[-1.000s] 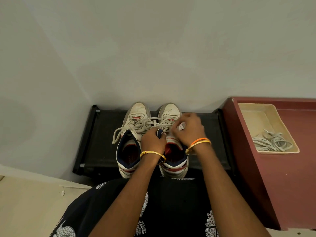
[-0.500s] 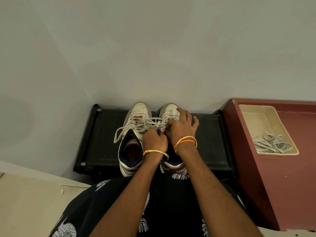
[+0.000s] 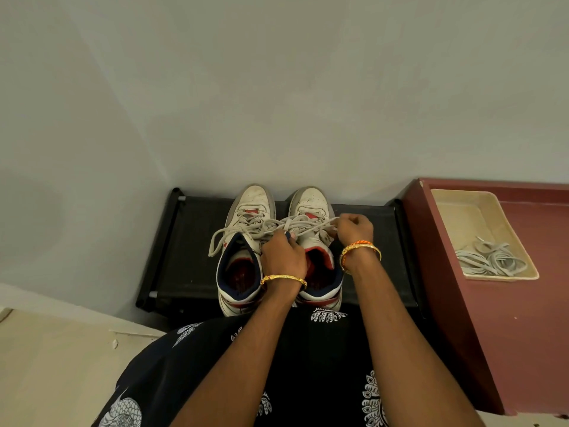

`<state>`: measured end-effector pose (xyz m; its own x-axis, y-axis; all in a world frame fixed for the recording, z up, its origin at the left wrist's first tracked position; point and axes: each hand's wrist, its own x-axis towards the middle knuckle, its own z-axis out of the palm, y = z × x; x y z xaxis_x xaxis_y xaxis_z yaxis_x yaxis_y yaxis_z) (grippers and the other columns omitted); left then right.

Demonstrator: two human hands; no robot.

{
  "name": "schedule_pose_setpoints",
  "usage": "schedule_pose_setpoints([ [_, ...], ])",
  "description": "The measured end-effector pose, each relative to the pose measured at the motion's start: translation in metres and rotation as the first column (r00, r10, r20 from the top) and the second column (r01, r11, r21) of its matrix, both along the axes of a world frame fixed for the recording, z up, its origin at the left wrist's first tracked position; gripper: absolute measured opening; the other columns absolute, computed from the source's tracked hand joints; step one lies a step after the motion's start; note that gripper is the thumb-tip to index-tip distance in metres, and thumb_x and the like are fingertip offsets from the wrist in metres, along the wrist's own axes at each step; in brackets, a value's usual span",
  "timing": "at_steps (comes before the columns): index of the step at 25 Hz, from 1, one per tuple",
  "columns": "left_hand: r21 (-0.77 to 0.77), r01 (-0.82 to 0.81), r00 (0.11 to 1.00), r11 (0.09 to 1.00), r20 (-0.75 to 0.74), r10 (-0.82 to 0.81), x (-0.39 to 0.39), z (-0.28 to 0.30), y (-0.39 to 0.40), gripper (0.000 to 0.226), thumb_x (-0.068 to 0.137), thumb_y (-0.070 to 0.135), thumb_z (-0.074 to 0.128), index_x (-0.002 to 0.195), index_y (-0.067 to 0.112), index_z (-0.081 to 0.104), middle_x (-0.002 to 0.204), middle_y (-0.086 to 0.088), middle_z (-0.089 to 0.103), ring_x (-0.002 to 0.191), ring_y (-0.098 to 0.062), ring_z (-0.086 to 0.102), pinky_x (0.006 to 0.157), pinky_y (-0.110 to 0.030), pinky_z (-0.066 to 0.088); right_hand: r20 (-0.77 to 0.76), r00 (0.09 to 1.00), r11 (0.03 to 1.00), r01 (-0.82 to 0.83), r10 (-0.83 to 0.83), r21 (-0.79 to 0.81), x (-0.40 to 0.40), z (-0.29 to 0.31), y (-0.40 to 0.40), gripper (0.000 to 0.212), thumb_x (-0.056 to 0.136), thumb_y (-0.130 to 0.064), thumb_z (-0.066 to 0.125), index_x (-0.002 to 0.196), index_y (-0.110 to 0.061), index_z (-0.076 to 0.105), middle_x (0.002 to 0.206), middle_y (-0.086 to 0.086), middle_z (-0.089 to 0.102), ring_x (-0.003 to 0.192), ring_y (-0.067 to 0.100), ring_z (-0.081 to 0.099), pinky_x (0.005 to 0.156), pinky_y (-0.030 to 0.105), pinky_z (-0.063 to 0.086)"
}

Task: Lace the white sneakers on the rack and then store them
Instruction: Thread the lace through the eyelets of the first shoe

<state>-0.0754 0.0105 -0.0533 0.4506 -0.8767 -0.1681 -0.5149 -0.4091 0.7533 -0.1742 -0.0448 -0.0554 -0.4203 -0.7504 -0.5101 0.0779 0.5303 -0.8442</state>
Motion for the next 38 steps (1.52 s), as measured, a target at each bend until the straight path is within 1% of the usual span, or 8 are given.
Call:
schedule_pose_setpoints([
  [4, 0.014, 0.019, 1.0, 1.0, 0.015, -0.019, 0.001, -0.001, -0.001, 0.023, 0.097, 0.014, 0.045, 0.105, -0.001, 0.059, 0.106, -0.021, 0.064, 0.099, -0.036, 0.059, 0.075, -0.035, 0.042, -0.251, 0.869, 0.877, -0.466, 0.427, -0.12, -0.005, 0.017, 0.009, 0.024, 0.086, -0.003, 0.048, 0.083, -0.012, 0.07, 0.09, 0.003, 0.069, 0.091, 0.018, 0.06, 0.074, 0.022, 0.05],
  [11, 0.01, 0.059, 0.998, 0.998, 0.023, -0.059, 0.003, -0.004, -0.002, 0.019, 0.095, 0.012, 0.047, 0.103, 0.001, 0.06, 0.103, -0.02, 0.065, 0.097, -0.035, 0.06, 0.075, -0.036, 0.044, -0.747, 0.066, 0.565, -0.698, 0.662, 0.439, 0.014, 0.015, 0.012, 0.025, 0.09, -0.039, 0.057, 0.103, -0.024, 0.072, 0.12, 0.008, 0.055, 0.12, 0.03, 0.038, 0.101, 0.045, 0.028],
  [18, 0.016, 0.038, 0.998, 0.999, 0.05, -0.039, 0.001, -0.005, -0.001, 0.021, 0.096, 0.014, 0.043, 0.101, 0.001, 0.059, 0.1, -0.021, 0.065, 0.094, -0.037, 0.06, 0.072, -0.035, 0.043, -0.143, 0.985, 0.937, -0.141, 0.099, -0.318, -0.036, 0.029, 0.005, 0.026, 0.084, -0.004, 0.065, 0.065, -0.021, 0.062, 0.07, -0.003, 0.06, 0.072, 0.011, 0.056, 0.064, 0.015, 0.045],
  [22, 0.029, 0.023, 0.999, 0.999, 0.04, -0.024, -0.001, -0.004, 0.0, 0.022, 0.097, 0.016, 0.042, 0.101, 0.002, 0.058, 0.101, -0.02, 0.065, 0.094, -0.036, 0.06, 0.068, -0.031, 0.039, 0.305, 0.911, 0.953, 0.301, -0.279, -0.027, -0.05, 0.009, 0.003, 0.009, 0.092, -0.01, 0.055, 0.086, -0.01, 0.061, 0.076, 0.002, 0.06, 0.072, 0.015, 0.059, 0.063, 0.027, 0.048],
  [25, 0.024, 0.025, 0.999, 0.999, 0.042, -0.026, 0.0, -0.003, 0.001, 0.021, 0.097, 0.016, 0.043, 0.099, 0.001, 0.059, 0.1, -0.02, 0.065, 0.093, -0.036, 0.06, 0.068, -0.03, 0.038, -0.162, 0.969, 0.98, 0.174, -0.187, -0.094, -0.04, 0.002, 0.002, 0.025, 0.087, -0.005, 0.054, 0.111, -0.002, 0.06, 0.096, 0.009, 0.062, 0.085, 0.023, 0.06, 0.074, 0.03, 0.048],
  [28, 0.022, 0.03, 0.999, 0.999, 0.041, -0.031, -0.001, -0.004, 0.0, 0.021, 0.096, 0.015, 0.045, 0.099, 0.001, 0.059, 0.099, -0.02, 0.065, 0.095, -0.037, 0.06, 0.072, -0.033, 0.042, -0.748, 0.654, 0.888, -0.406, 0.118, -0.215, -0.02, 0.014, 0.01, 0.026, 0.081, -0.015, 0.062, 0.106, -0.011, 0.068, 0.118, 0.011, 0.06, 0.115, 0.031, 0.051, 0.096, 0.04, 0.041],
  [32, 0.013, 0.043, 0.999, 0.999, 0.027, -0.043, 0.002, -0.009, -0.001, 0.02, 0.096, 0.015, 0.045, 0.1, 0.002, 0.06, 0.101, -0.02, 0.065, 0.096, -0.036, 0.06, 0.074, -0.036, 0.043, -0.823, 0.117, 0.649, -0.679, 0.556, 0.343, 0.026, 0.014, 0.02, 0.037, 0.088, -0.034, 0.057, 0.123, -0.023, 0.062, 0.144, 0.008, 0.036, 0.142, 0.029, 0.013, 0.112, 0.049, 0.01],
  [38, 0.004, 0.048, 0.998, 0.999, 0.048, -0.048, 0.001, -0.008, -0.001, 0.02, 0.096, 0.014, 0.044, 0.101, 0.001, 0.058, 0.1, -0.022, 0.065, 0.096, -0.039, 0.059, 0.075, -0.037, 0.044, -0.754, 0.443, 0.761, -0.638, 0.486, 0.116, 0.009, 0.019, 0.02, 0.01, 0.082, -0.025, 0.068, 0.091, -0.024, 0.074, 0.143, 0.0, 0.035, 0.136, 0.02, 0.025, 0.111, 0.044, 0.014],
])
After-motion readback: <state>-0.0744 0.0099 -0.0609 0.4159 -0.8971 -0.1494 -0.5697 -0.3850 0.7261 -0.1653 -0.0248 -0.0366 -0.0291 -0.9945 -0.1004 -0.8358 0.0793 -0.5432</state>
